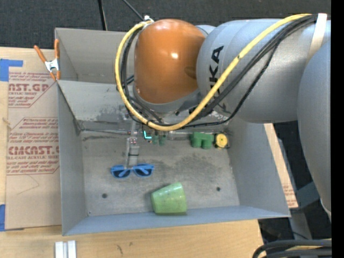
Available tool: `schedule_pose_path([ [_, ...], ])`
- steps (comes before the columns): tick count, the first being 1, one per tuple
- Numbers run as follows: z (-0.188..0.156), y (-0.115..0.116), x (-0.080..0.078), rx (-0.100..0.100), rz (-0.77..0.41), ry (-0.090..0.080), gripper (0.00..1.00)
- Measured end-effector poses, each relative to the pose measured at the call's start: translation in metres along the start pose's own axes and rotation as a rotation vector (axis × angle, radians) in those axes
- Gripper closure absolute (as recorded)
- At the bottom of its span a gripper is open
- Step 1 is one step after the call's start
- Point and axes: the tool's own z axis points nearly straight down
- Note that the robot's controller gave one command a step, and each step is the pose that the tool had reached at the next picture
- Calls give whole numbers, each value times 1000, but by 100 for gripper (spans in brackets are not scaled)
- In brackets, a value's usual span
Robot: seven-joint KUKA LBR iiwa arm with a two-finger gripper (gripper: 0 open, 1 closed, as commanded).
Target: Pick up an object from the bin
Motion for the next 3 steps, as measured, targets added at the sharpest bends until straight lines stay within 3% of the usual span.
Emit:
schedule_pose_path([
  [1, 180, -61, 17, 2, 37, 2, 0],
  [2, 144, -59, 8, -2, 67, -9, 0],
  [3, 146, -64, 18, -1, 174, -4, 0],
])
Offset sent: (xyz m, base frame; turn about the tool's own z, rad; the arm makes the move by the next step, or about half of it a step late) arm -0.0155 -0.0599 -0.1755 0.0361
